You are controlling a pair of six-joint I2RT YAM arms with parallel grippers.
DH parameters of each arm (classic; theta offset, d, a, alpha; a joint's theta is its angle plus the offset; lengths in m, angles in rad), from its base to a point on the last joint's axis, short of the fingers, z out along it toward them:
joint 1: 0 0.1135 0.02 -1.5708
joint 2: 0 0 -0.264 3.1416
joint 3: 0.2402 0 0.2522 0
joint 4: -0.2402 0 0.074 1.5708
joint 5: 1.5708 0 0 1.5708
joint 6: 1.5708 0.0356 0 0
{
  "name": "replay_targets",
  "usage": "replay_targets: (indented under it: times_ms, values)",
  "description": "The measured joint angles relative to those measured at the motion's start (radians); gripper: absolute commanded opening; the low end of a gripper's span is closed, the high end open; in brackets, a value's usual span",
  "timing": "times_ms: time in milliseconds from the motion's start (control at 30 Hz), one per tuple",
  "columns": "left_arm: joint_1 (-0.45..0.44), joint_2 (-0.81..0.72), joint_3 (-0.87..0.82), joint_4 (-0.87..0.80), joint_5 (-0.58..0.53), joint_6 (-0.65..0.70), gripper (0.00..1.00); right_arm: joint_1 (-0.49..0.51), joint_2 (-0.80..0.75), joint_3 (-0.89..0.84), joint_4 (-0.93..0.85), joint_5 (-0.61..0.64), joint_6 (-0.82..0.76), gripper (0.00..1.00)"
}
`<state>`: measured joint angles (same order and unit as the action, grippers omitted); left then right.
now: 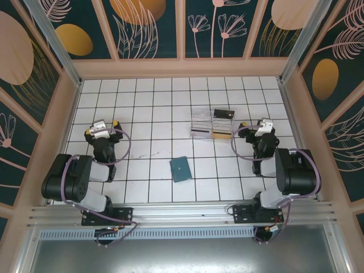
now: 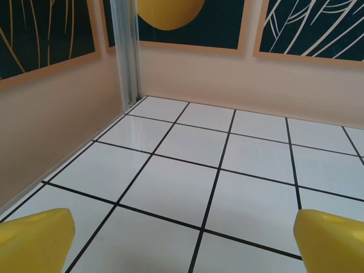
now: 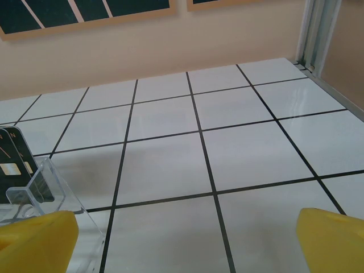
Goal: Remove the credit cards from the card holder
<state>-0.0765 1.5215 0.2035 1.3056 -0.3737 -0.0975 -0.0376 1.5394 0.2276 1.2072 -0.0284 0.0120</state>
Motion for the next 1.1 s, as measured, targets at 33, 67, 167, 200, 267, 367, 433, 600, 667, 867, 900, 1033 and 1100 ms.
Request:
replay_targets:
  times_ms: [33,67,167,200,267,367,433,600,667,867,900,1033,1100]
  values:
    - [0.000,0.000,0.000,0.000,0.000,0.000,0.99,0.000,0.000,0.000,0.000,0.000,0.000,0.99]
    - [0.000,0.000,0.000,0.000,0.000,0.000,0.99,0.000,0.000,0.000,0.000,0.000,0.000,0.99]
    - [0.000,0.000,0.000,0.000,0.000,0.000,0.99,0.000,0.000,0.000,0.000,0.000,0.000,0.99]
    - [0.000,0.000,0.000,0.000,0.000,0.000,0.99,0.000,0.000,0.000,0.000,0.000,0.000,0.99]
    - [0.000,0.000,0.000,0.000,0.000,0.000,0.99,0.000,0.000,0.000,0.000,0.000,0.000,0.99]
    - [0.000,0.000,0.000,0.000,0.000,0.000,0.99,0.000,0.000,0.000,0.000,0.000,0.000,0.99]
    - [0.000,0.000,0.000,0.000,0.000,0.000,0.99,0.000,0.000,0.000,0.000,0.000,0.000,0.99]
    - [0.000,0.000,0.000,0.000,0.000,0.000,0.99,0.000,0.000,0.000,0.000,0.000,0.000,0.99]
    - [0.000,0.000,0.000,0.000,0.000,0.000,0.99,0.000,0.000,0.000,0.000,0.000,0.000,0.99]
    - [0.000,-0.072,0.024,-0.113,-0.003,-0.001,0.99,0.005,-0.042,0.001,-0.050,0.018,0.000,0.99]
    - [0.000,-0.105,0.046,-0.169,-0.013,-0.006,0.99,0.008,-0.070,0.002,-0.080,0.030,0.001,0.99]
    - [0.000,-0.261,0.272,-0.568,-0.142,-0.190,0.99,0.013,-0.276,0.037,-0.252,0.107,0.056,0.99]
    - [0.001,-0.309,0.409,-0.767,-0.181,-0.302,0.99,0.013,-0.383,0.071,-0.352,0.175,0.130,0.99]
